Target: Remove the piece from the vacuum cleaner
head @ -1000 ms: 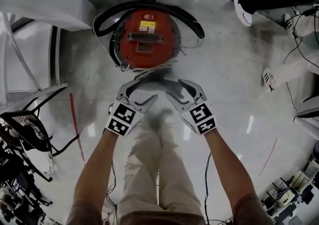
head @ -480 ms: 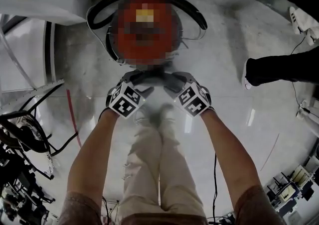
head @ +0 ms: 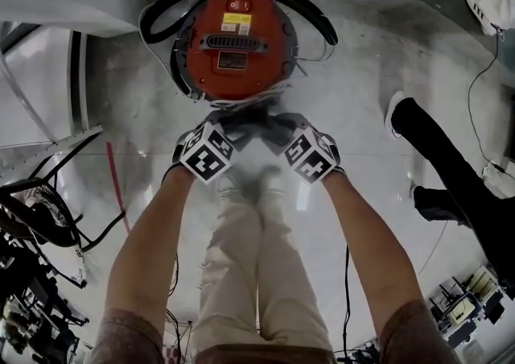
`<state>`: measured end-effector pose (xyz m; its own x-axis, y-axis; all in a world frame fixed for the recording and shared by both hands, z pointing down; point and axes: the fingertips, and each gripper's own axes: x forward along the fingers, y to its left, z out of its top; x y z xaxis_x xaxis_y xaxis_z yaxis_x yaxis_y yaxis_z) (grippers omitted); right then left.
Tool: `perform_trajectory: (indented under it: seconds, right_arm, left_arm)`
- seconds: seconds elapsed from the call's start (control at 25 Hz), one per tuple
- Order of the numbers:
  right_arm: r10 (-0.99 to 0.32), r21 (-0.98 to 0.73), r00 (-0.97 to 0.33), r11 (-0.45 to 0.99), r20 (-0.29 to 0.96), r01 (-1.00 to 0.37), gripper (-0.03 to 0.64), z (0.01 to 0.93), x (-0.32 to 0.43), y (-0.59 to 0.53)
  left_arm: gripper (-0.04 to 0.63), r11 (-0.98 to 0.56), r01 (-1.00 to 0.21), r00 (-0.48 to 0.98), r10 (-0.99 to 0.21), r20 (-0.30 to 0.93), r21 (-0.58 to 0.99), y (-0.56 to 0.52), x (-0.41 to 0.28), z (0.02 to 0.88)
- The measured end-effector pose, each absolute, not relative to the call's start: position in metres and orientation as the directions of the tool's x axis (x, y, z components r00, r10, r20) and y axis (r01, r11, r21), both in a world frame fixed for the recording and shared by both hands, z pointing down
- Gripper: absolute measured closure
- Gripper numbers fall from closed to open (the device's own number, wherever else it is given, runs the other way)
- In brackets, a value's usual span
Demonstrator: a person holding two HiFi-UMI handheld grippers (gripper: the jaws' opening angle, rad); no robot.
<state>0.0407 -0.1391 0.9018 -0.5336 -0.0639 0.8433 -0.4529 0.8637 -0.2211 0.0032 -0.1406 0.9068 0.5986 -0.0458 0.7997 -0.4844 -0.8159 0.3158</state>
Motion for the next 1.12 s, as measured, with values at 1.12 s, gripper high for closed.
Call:
perform_trajectory:
  seconds: [1.12]
  right_arm:
    - [-0.142, -0.248, -0.538, 0.772, 0.831, -0.586, 0.558, 0.904, 0.036, -0.124]
  left_arm:
    - [0.511, -0.678, -0.612, 0.568, -0.018, 0.823, 0.407, -0.124, -0.011, 0.909]
